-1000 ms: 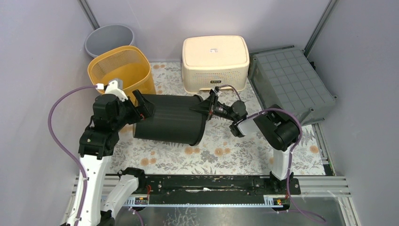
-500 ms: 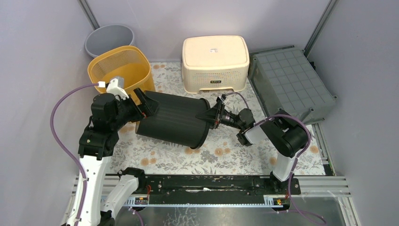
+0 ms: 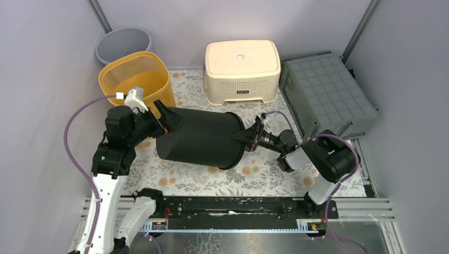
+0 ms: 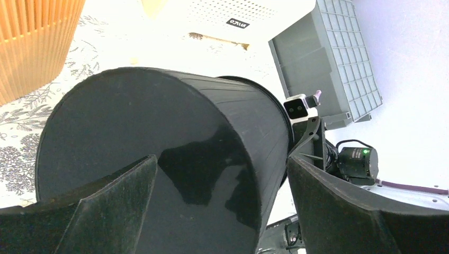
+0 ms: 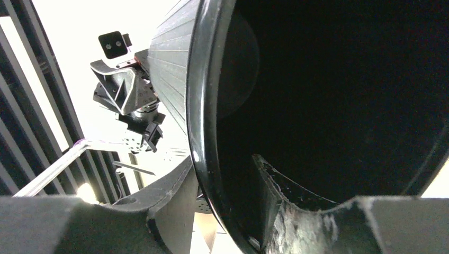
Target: Turn the large container upside down
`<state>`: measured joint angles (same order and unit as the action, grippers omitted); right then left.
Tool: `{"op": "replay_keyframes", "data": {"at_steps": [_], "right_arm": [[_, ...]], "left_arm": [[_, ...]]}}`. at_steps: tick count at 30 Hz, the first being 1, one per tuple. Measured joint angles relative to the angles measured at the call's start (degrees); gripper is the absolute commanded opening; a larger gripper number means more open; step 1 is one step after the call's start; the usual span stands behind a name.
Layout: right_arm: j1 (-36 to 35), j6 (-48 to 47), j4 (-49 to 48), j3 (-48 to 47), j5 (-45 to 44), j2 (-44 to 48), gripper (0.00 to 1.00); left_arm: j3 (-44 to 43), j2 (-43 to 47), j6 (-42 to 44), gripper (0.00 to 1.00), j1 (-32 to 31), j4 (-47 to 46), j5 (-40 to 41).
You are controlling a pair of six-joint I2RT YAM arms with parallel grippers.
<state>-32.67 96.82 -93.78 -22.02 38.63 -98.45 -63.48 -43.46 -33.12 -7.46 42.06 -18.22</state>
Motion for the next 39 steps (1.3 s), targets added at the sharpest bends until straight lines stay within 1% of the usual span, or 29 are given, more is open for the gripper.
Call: {"op": "replay_keyframes", "data": {"at_steps": [4,9,15,18,25,32,34,37,39], "right_arm": [[1.1,-1.2,-0.2,2.7,0.2,1.0,0.5],[2.0,-2.9,-0.2,5.2,0.7,1.9,0.47],[2.8,-6.2,0.2,7.2,1.5,3.5,0.48],[3.1,-9.2,2.9,8.5,1.7,6.4,0.47],[3.6,-19.7,19.6,9.6,2.5,17.9,0.34],[4.2,-29.9,39.6,9.0,1.9,29.5,0.34],[4.5,-31.8,44.0,9.0,1.7,31.8,0.36],[5.0,-33.8,49.8,9.2,1.8,34.2,0.45],[5.4,-35.4,53.5,9.7,1.2,35.6,0.47]], "left_arm": [[0.4,0.0,-0.4,1.0,0.0,-0.5,-1.0],[1.0,0.0,-0.9,1.0,-0.1,-1.6,-2.2],[2.4,-0.1,-1.4,1.0,-1.0,-4.1,-3.3],[2.9,-0.3,-2.0,1.0,-1.6,-5.2,-3.7],[4.5,-0.3,-2.4,1.0,-3.7,-8.7,-3.4],[5.4,-0.9,-3.0,1.0,-7.8,-12.5,-1.2],[5.7,-1.1,-3.3,1.0,-9.4,-13.6,-0.5],[6.3,-1.4,-3.8,1.0,-11.7,-15.7,0.7],[6.6,-1.6,-4.2,1.0,-13.2,-16.5,1.6]]}}
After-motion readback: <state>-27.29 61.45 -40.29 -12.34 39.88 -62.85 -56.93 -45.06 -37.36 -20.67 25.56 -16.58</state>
